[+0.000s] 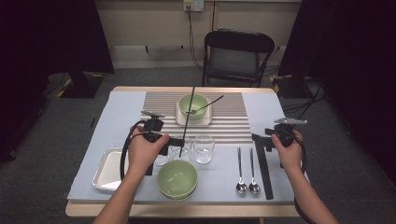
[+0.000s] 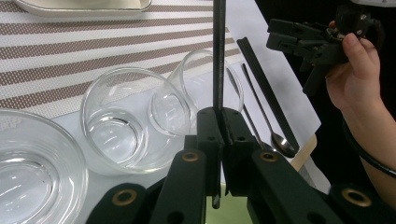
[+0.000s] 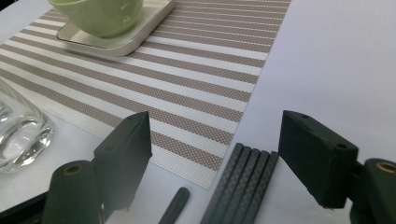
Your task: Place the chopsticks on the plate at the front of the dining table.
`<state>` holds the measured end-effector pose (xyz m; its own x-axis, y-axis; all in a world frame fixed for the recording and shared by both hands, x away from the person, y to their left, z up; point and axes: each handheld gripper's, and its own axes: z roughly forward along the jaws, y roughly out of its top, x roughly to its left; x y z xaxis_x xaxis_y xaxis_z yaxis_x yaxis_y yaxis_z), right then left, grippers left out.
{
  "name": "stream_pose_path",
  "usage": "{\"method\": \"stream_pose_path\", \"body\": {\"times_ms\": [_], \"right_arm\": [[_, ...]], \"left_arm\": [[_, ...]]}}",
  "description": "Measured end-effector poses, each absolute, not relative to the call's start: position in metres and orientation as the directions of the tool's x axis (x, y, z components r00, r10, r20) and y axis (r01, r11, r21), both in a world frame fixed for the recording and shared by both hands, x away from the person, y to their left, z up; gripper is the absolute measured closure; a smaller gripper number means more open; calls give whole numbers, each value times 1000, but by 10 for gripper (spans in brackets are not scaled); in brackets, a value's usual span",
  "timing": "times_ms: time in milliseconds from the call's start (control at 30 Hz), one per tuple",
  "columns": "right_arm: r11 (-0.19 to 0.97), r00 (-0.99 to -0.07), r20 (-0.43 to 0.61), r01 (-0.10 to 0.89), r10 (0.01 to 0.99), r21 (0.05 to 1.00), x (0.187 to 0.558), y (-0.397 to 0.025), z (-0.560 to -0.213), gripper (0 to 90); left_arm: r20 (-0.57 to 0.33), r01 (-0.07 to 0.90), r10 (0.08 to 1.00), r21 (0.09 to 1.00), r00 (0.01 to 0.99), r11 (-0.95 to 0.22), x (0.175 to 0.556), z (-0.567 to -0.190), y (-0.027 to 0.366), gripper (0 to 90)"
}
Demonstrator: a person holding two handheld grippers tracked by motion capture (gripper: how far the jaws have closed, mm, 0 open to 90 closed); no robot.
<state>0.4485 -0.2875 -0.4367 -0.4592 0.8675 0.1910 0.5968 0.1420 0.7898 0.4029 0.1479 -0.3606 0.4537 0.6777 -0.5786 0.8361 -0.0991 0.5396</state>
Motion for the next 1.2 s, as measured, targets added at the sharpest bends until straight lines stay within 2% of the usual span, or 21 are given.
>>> {"method": "stream_pose_path", "body": {"times_ms": [767, 1200], "right_arm": [[142, -402, 157, 619, 902, 773, 442, -310, -455, 251], [134, -375, 153, 635, 914, 760, 434, -323, -463, 251]], "left_arm": [[-581, 847, 686, 523, 438, -97, 405, -360, 148, 874], [-570, 835, 677, 535, 466, -124, 409, -355, 145, 874]]}}
